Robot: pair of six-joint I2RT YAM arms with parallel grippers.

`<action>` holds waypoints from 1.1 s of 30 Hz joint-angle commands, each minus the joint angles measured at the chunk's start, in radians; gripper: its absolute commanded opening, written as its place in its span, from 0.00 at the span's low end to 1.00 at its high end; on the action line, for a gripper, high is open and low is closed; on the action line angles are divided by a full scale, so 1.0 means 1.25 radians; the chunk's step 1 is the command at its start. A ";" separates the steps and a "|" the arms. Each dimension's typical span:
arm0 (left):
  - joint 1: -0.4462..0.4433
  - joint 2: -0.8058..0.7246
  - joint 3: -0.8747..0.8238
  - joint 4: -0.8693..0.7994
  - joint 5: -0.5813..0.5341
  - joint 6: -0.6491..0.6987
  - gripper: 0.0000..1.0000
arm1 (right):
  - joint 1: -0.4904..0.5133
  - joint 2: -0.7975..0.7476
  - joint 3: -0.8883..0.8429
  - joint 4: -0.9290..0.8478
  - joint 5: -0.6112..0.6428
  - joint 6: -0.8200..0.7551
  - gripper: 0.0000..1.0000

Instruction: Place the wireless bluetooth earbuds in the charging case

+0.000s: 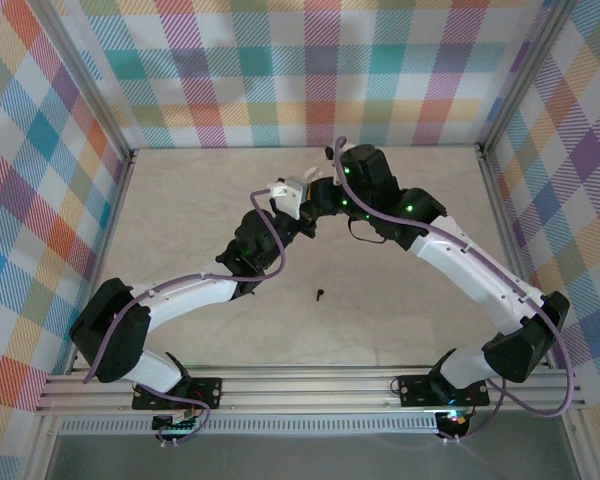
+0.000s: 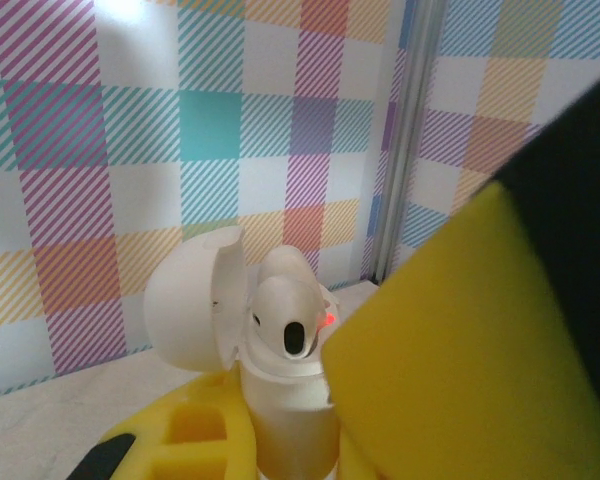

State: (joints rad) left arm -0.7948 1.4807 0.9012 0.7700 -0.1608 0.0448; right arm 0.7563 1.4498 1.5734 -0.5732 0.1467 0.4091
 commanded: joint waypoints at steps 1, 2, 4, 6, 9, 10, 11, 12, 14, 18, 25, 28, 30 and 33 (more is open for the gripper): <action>0.002 -0.012 0.016 0.079 0.018 0.000 0.00 | 0.000 0.013 0.030 -0.036 -0.041 0.006 0.23; 0.002 -0.011 0.016 0.078 0.019 -0.001 0.00 | -0.001 0.013 0.033 -0.038 -0.045 0.007 0.26; 0.002 -0.011 0.015 0.078 0.021 -0.001 0.00 | -0.001 0.010 0.039 -0.044 -0.050 0.012 0.30; 0.004 -0.012 0.014 0.077 0.022 0.000 0.00 | -0.004 0.004 0.048 -0.050 -0.056 0.018 0.32; 0.006 -0.013 0.013 0.075 0.027 -0.002 0.00 | -0.006 -0.007 0.070 -0.069 -0.063 0.026 0.35; 0.006 -0.012 0.013 0.074 0.030 -0.003 0.00 | -0.008 -0.010 0.078 -0.077 -0.066 0.027 0.35; 0.007 -0.014 0.011 0.075 0.034 -0.005 0.00 | -0.010 -0.014 0.087 -0.085 -0.068 0.028 0.36; 0.009 -0.015 0.009 0.074 0.037 -0.008 0.00 | -0.012 -0.019 0.097 -0.094 -0.069 0.030 0.36; 0.012 -0.016 0.006 0.075 0.047 -0.012 0.00 | -0.019 -0.028 0.110 -0.108 -0.072 0.032 0.37; 0.017 -0.019 0.000 0.079 0.067 -0.018 0.00 | -0.035 -0.036 0.142 -0.146 -0.083 0.032 0.38; 0.038 -0.019 -0.001 0.076 0.158 -0.029 0.00 | -0.063 -0.043 0.177 -0.187 -0.109 0.025 0.38; 0.068 -0.017 0.002 0.066 0.289 -0.045 0.00 | -0.116 -0.042 0.199 -0.227 -0.134 0.009 0.39; 0.096 -0.014 0.002 0.063 0.405 -0.057 0.00 | -0.170 -0.038 0.205 -0.251 -0.181 0.008 0.39; 0.130 -0.010 0.011 0.050 0.581 -0.070 0.00 | -0.249 -0.028 0.197 -0.261 -0.279 0.010 0.39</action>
State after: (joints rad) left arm -0.6624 1.4803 0.9012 0.8143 0.2977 -0.0124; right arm 0.5087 1.4147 1.8011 -0.8482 -0.0769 0.4320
